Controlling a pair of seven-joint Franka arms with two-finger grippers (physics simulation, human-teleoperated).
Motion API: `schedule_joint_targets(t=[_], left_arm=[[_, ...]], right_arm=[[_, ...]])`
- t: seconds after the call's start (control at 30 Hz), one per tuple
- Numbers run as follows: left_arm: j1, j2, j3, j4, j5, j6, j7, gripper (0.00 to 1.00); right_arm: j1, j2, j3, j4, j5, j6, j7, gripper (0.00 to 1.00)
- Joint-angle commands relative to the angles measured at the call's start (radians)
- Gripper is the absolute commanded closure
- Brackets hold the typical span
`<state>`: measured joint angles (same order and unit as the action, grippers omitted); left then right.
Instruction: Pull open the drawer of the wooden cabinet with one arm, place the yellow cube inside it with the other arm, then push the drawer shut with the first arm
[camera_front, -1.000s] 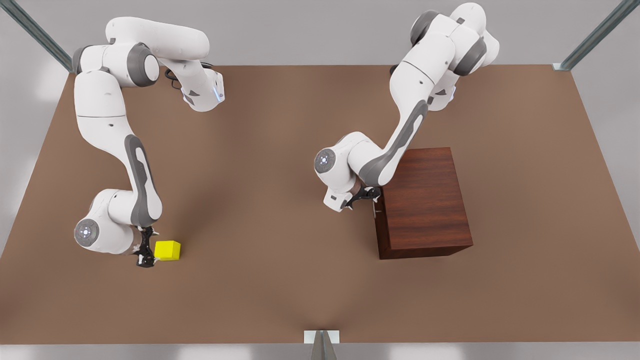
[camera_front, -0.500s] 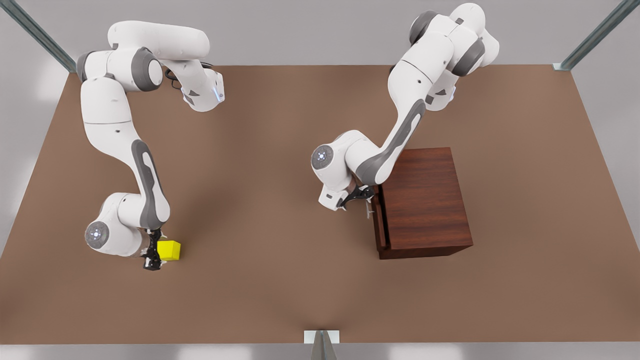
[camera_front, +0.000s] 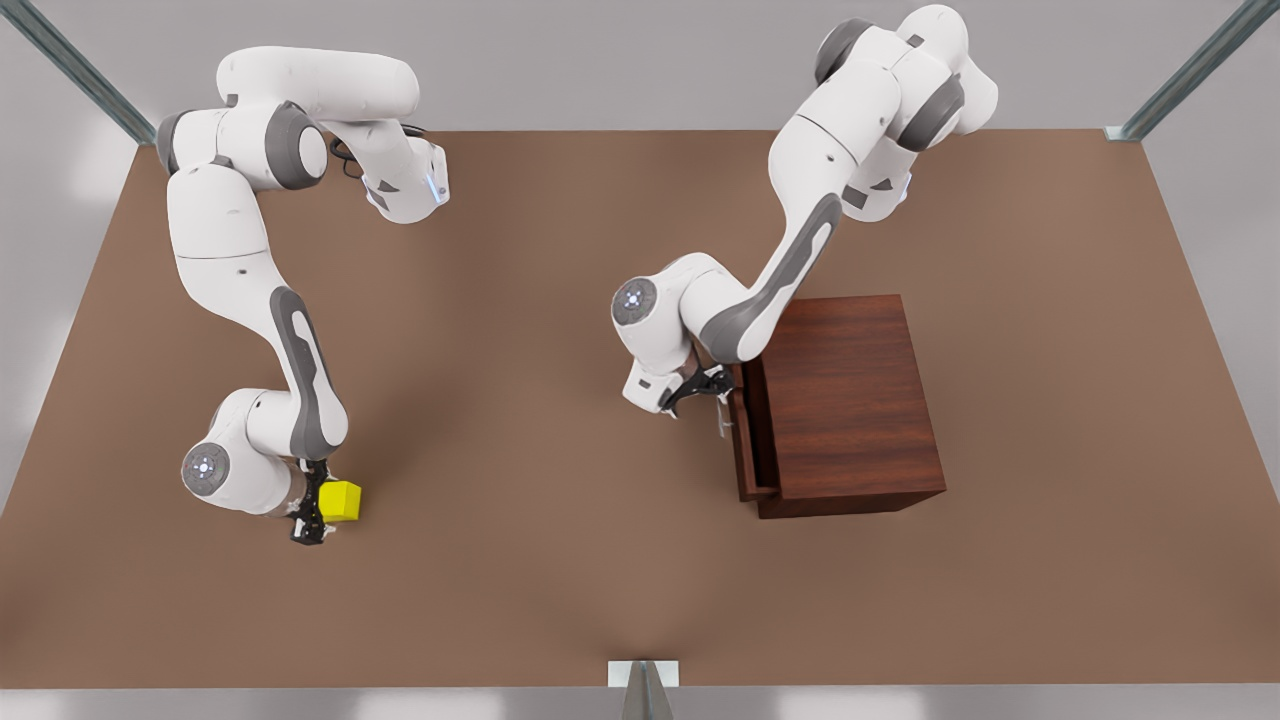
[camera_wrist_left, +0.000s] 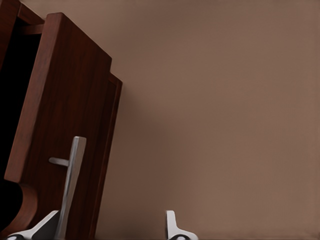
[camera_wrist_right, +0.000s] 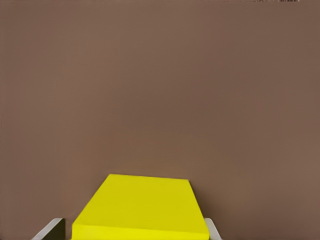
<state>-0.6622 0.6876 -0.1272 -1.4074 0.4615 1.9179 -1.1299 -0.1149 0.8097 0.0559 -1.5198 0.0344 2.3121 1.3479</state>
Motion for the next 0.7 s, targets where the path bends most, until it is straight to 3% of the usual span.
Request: schedule_joint_targets(t=[0.0,0.13,0.23,0.33,0.67], left_arm=[[-0.001,0.000,0.000,0.001,0.000,0.018,-0.019,0.00],[-0.008,0.006,0.000,0.016,0.000,0.026,-0.022,0.00],[-0.014,0.010,0.000,0.028,0.000,0.027,-0.024,0.00],[-0.019,0.013,0.000,0.028,0.000,0.047,-0.027,0.00],[-0.036,0.027,0.000,0.051,0.000,0.070,-0.059,0.00]], right_arm=[[0.000,-0.001,-0.001,-0.002,-0.002,0.010,0.022,0.00],[-0.002,-0.001,-0.001,-0.008,-0.014,0.007,0.022,0.04],[-0.003,-0.001,-0.001,-0.010,-0.014,0.004,0.020,0.31],[-0.005,-0.004,-0.001,-0.010,-0.019,-0.002,0.028,0.44],[0.049,-0.136,0.013,0.061,-0.018,-0.204,0.042,0.44]])
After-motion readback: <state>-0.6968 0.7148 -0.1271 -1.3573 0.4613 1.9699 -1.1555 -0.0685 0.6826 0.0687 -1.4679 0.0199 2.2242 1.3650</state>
